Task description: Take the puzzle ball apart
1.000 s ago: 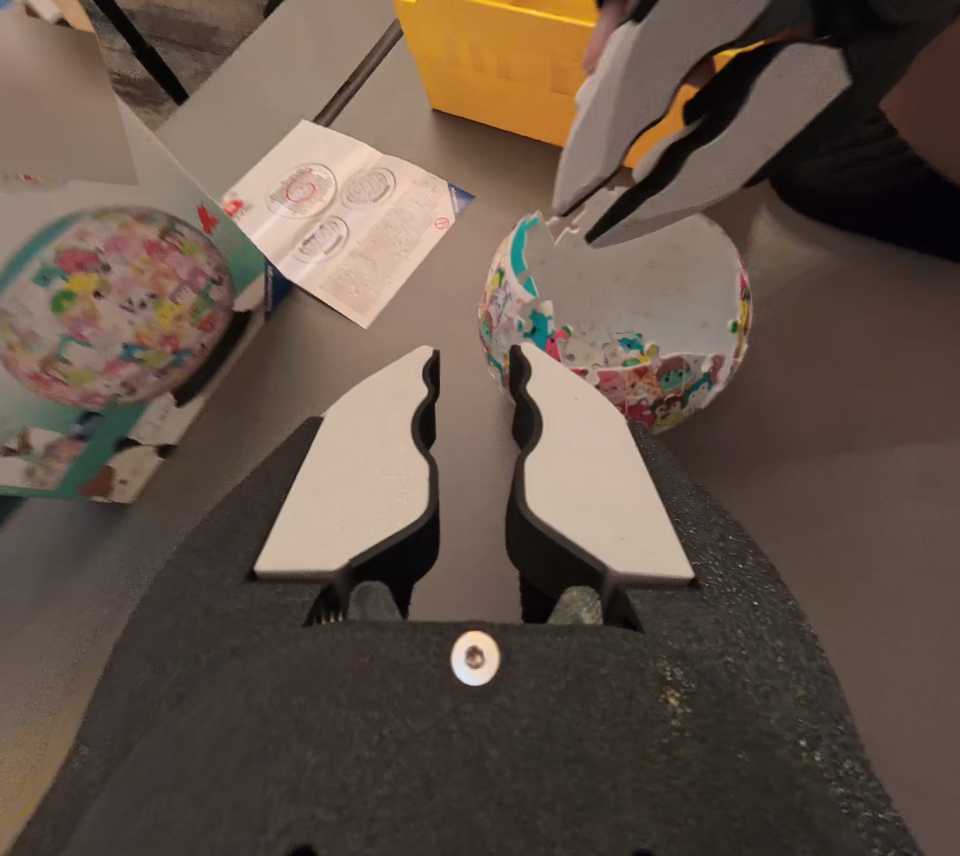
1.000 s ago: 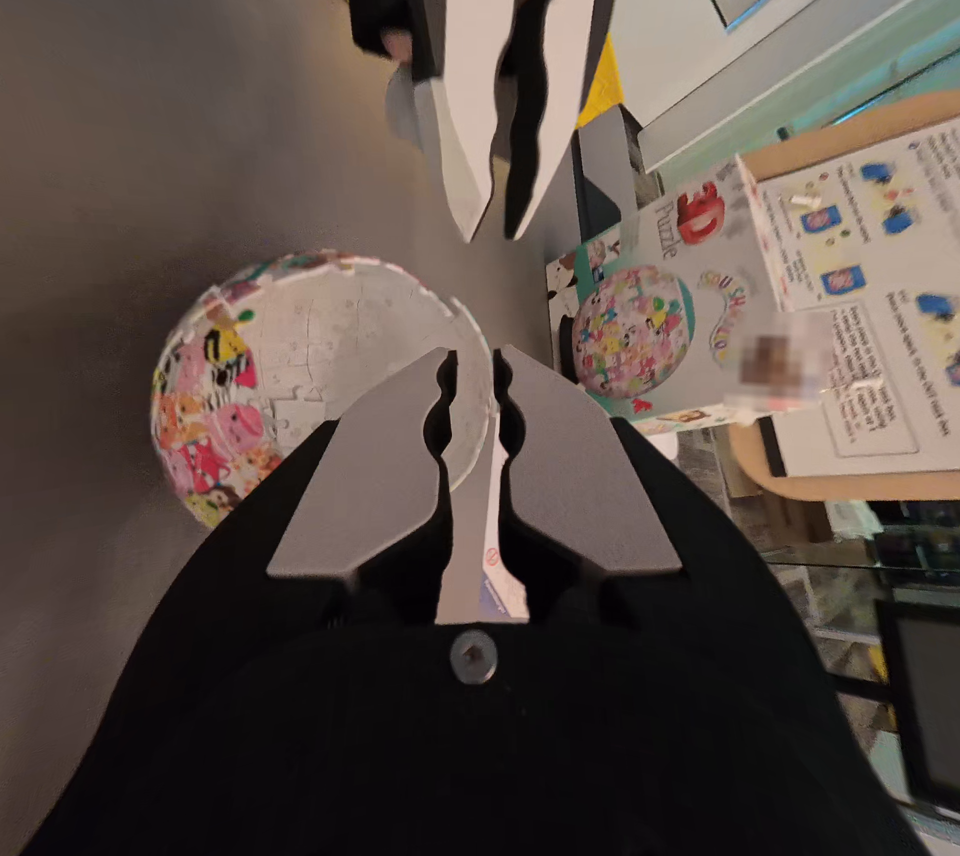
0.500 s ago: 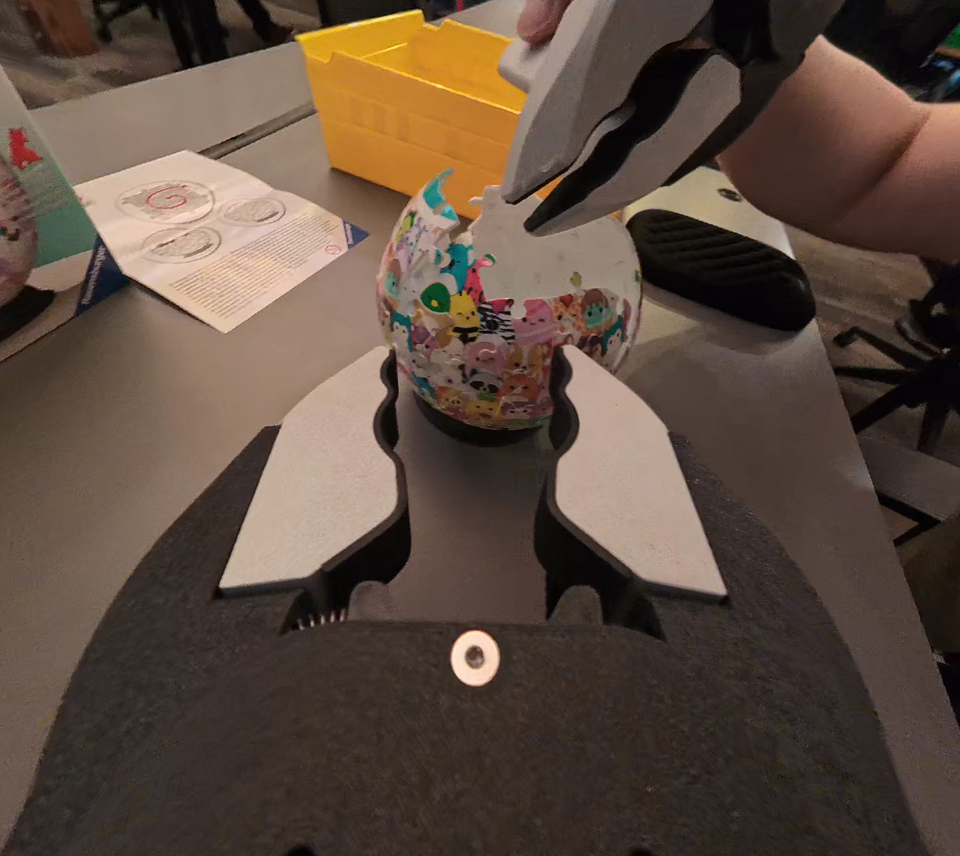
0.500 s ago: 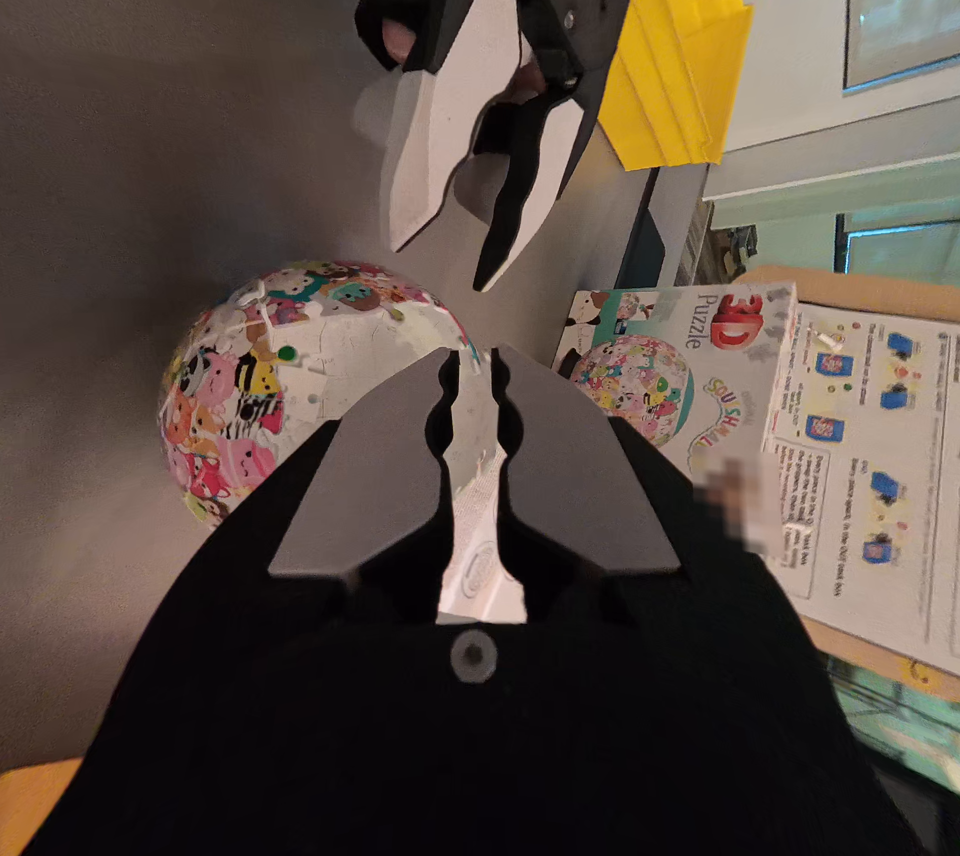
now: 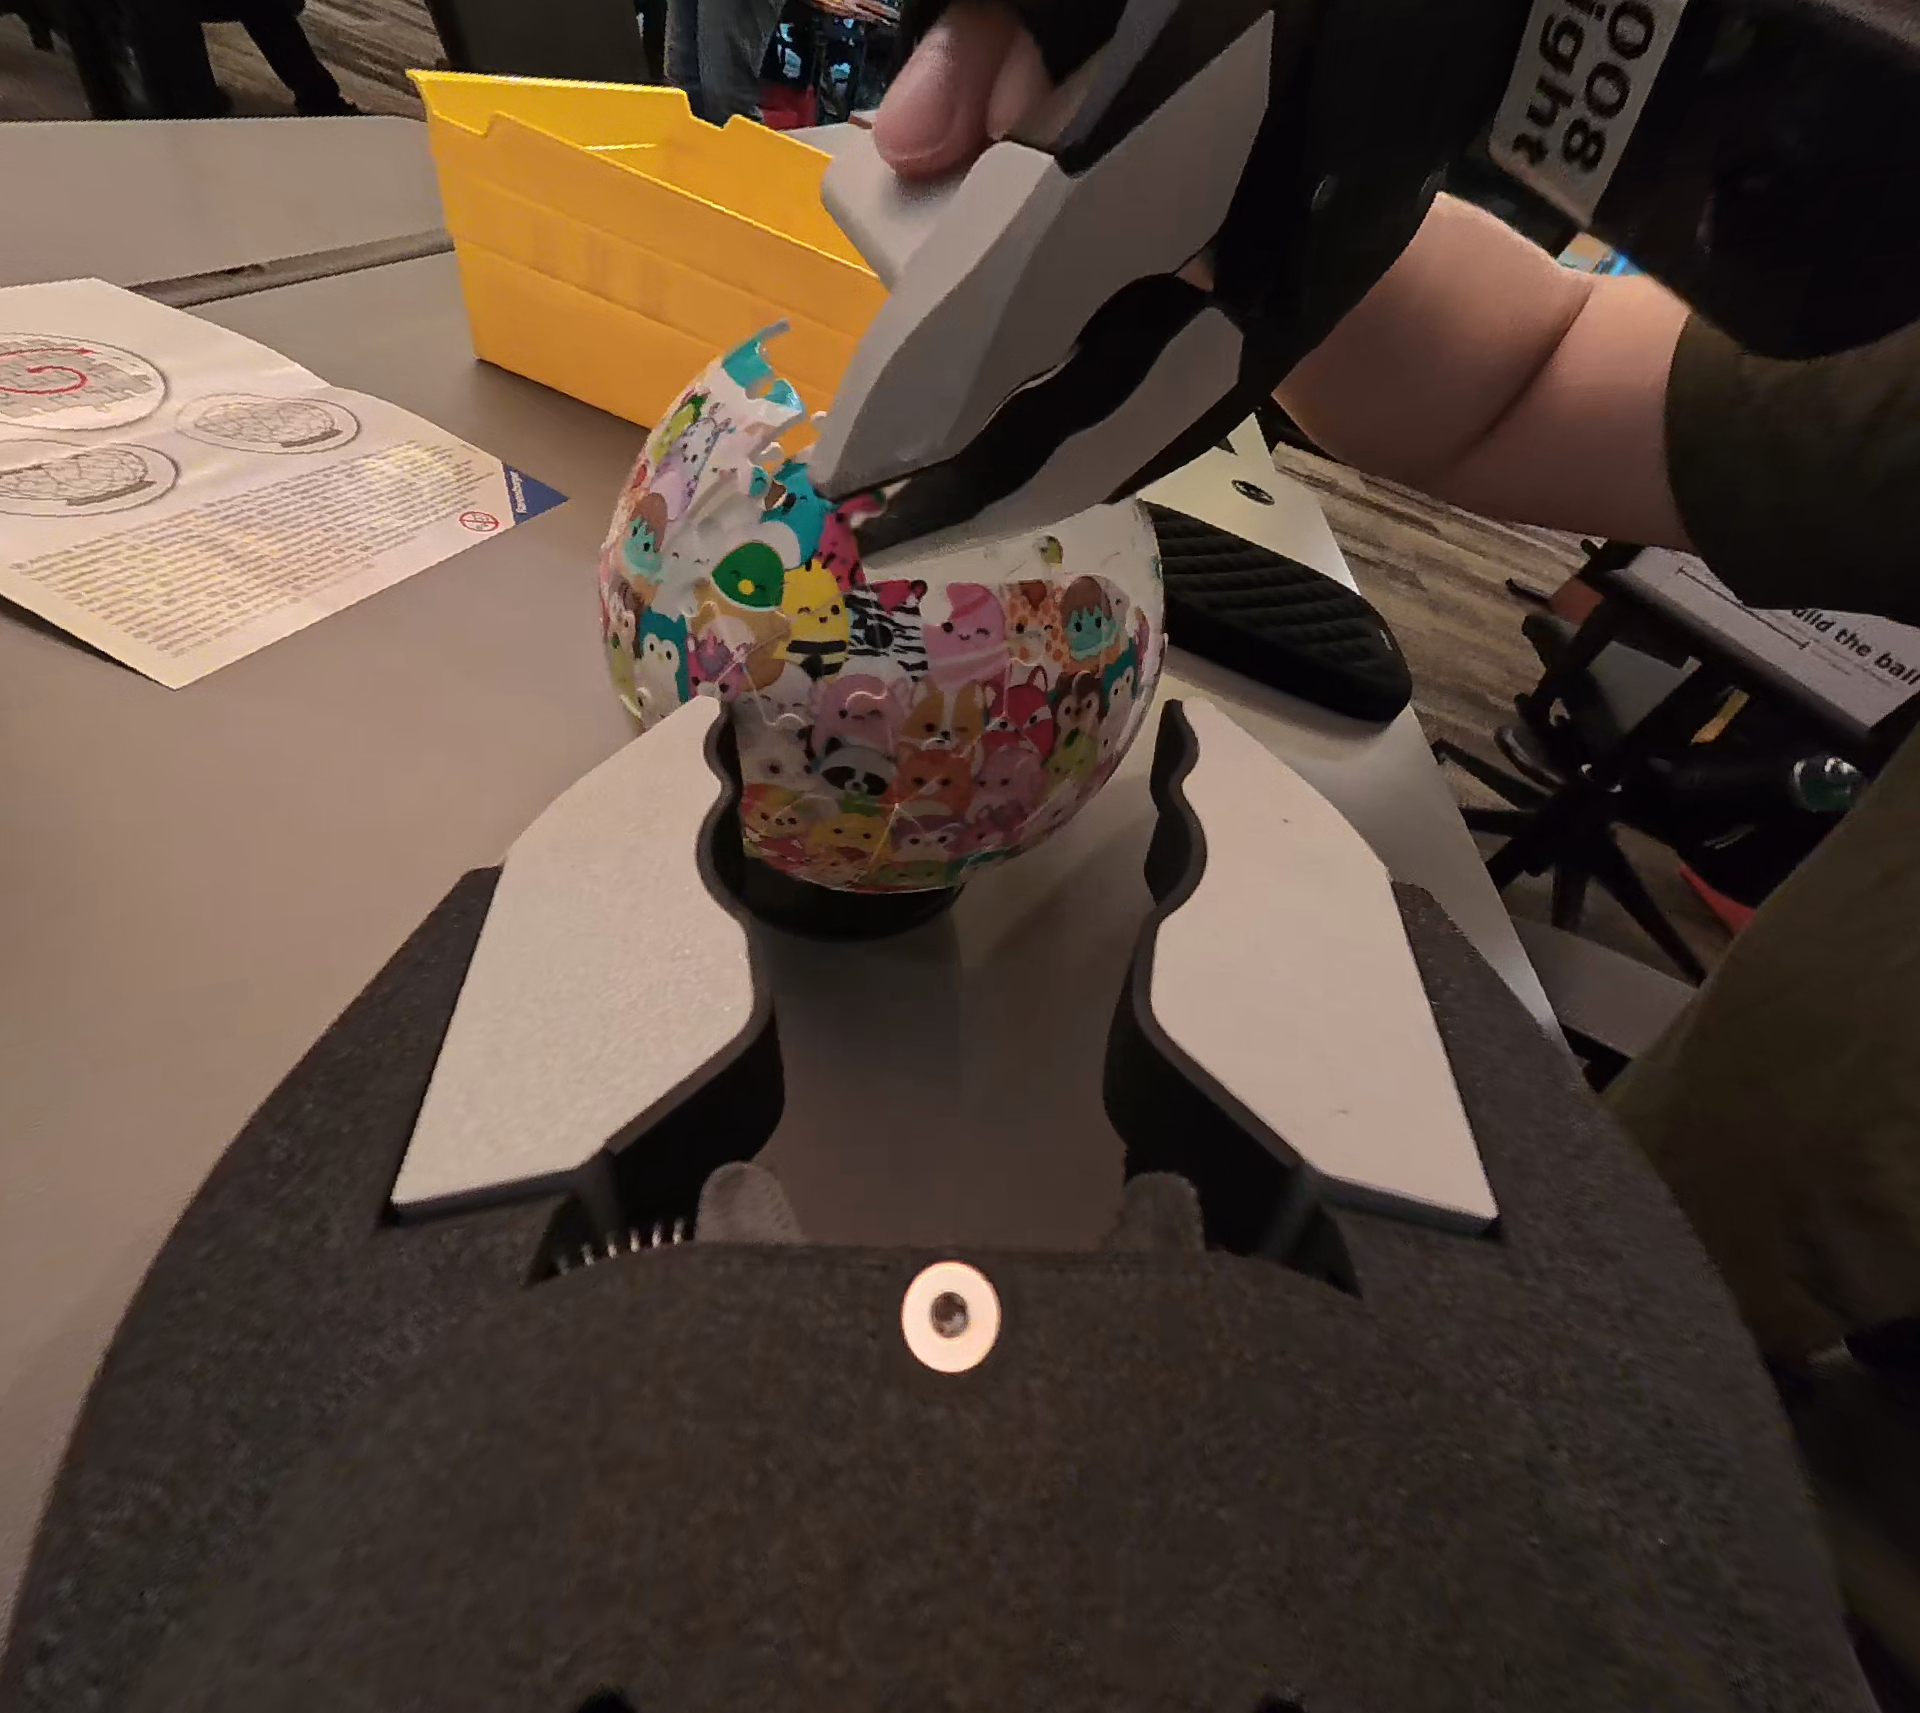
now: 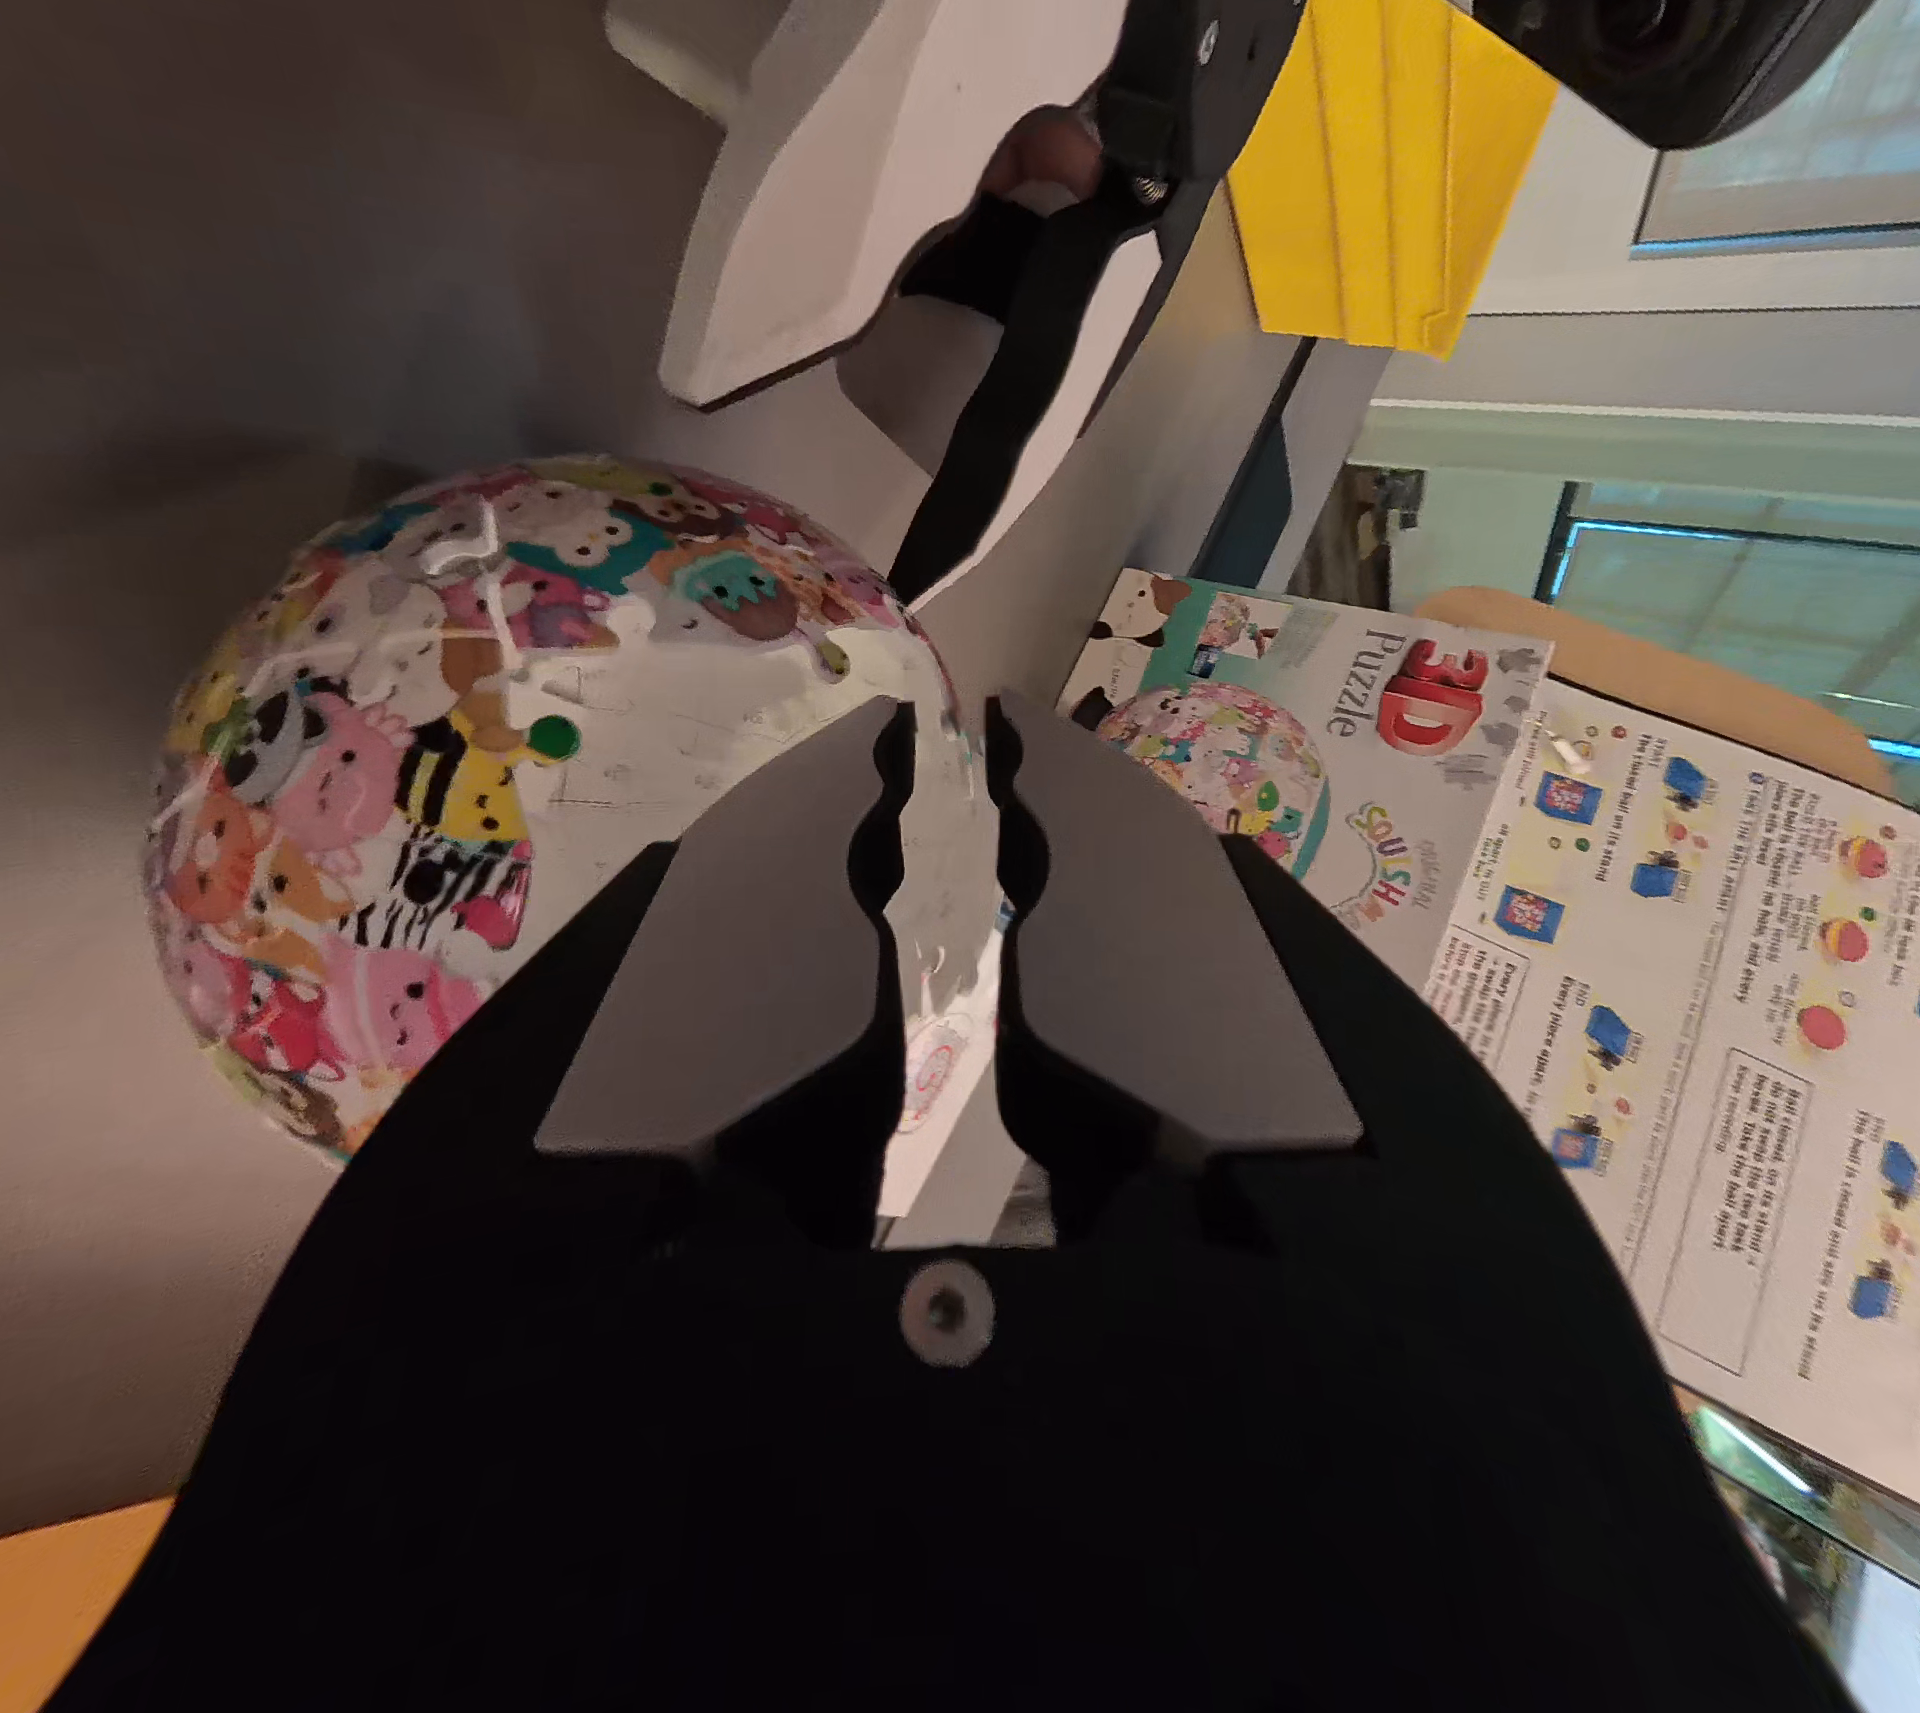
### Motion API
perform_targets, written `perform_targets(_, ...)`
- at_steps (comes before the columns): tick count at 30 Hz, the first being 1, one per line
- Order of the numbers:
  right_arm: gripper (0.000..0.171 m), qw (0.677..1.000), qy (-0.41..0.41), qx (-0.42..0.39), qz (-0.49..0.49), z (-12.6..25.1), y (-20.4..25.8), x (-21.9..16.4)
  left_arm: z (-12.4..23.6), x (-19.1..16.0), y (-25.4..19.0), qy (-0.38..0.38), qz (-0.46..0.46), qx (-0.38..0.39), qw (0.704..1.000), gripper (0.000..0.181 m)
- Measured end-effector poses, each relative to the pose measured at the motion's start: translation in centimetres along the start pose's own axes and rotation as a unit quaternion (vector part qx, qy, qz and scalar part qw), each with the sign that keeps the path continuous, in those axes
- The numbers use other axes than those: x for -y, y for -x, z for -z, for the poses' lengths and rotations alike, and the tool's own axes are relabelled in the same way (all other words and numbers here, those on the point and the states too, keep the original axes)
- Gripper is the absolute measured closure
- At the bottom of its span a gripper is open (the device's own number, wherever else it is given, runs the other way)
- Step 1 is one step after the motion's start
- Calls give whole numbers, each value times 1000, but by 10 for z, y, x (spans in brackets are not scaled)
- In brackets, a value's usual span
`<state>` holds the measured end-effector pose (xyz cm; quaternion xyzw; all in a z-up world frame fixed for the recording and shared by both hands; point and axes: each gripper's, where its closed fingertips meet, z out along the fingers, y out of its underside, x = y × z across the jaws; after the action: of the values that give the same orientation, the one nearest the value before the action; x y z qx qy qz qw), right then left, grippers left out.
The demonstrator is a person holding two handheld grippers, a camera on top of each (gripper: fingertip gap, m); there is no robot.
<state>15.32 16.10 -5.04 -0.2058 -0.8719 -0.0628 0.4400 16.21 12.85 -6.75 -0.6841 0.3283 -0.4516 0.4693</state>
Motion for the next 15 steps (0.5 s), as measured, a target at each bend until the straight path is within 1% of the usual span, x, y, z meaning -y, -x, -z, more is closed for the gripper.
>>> perform_targets(2, 158, 1000, 6, 4, 1, -4, 3, -1, 0, 0, -1, -2, 0, -1, 1000, 105)
perform_targets(5, 164, 999, 23, -26, 13, -9, -1, -6, 0, 0, -1, 1, -7, 1, 1000, 105)
perform_targets(7, 165, 999, 27, -37, -1, -9, -2, -6, 0, 0, 0, 3, -12, 6, 1000, 105)
perform_targets(12, 165, 998, 13, -45, -49, -6, -1, -6, -1, 1, -1, -2, -7, 0, 1000, 109)
perform_targets(15, 165, 999, 1, -35, -39, -4, 3, -4, -3, -2, -4, 4, -9, -6, 1000, 110)
